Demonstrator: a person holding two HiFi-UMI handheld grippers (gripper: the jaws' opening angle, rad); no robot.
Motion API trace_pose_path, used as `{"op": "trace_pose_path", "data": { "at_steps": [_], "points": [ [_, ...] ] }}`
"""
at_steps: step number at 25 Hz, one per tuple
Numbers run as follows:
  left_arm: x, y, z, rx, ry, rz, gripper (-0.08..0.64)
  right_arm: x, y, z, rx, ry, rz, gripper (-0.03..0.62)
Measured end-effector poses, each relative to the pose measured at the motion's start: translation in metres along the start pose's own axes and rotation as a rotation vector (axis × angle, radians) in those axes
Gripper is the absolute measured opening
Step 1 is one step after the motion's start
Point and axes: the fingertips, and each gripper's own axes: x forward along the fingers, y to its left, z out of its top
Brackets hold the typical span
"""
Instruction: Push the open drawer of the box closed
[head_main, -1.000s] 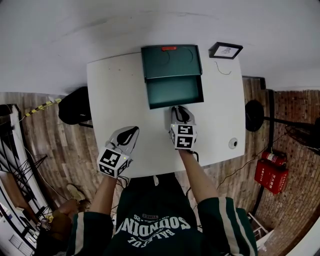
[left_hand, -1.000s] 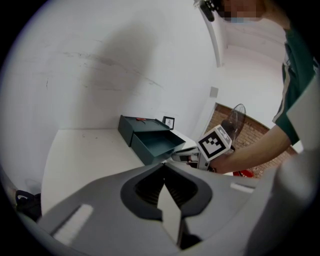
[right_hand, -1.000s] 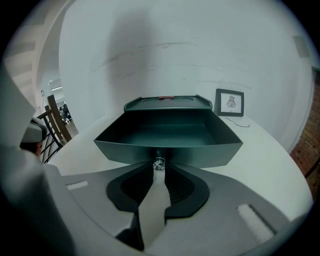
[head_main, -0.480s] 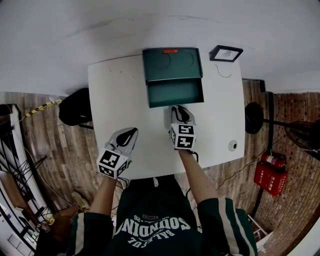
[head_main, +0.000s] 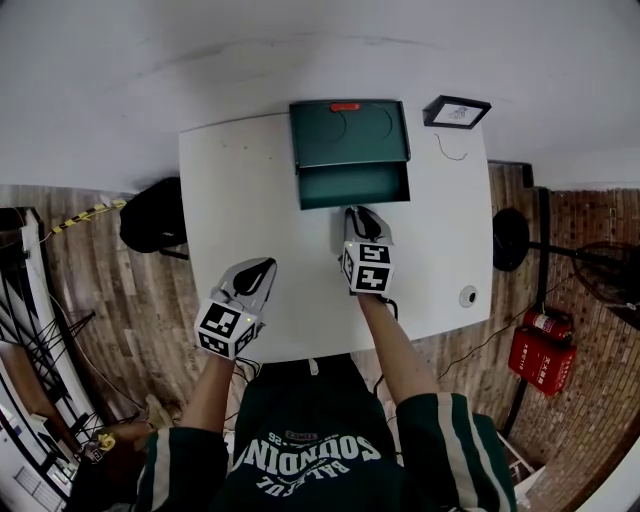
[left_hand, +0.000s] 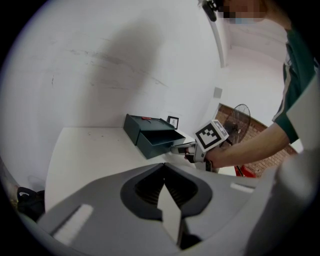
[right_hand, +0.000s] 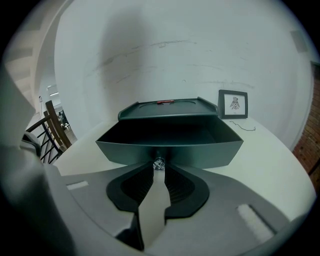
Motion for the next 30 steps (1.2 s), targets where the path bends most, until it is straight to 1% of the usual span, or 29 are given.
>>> {"op": "trace_pose_path", "data": {
  "at_steps": [19,30],
  "points": [
    [0.005,0.015,-0.004,-0.02,0.016,0.006,0.052,0.03,-0.005,0.029,0.025,-0.01,-0.008,0.072],
    [0.004,0.02,-0.006,-0.028,0.023,0.006,0.052,0.043,-0.007,0.043,0.017,-0.02,-0.004,0.072]
  ]
}}
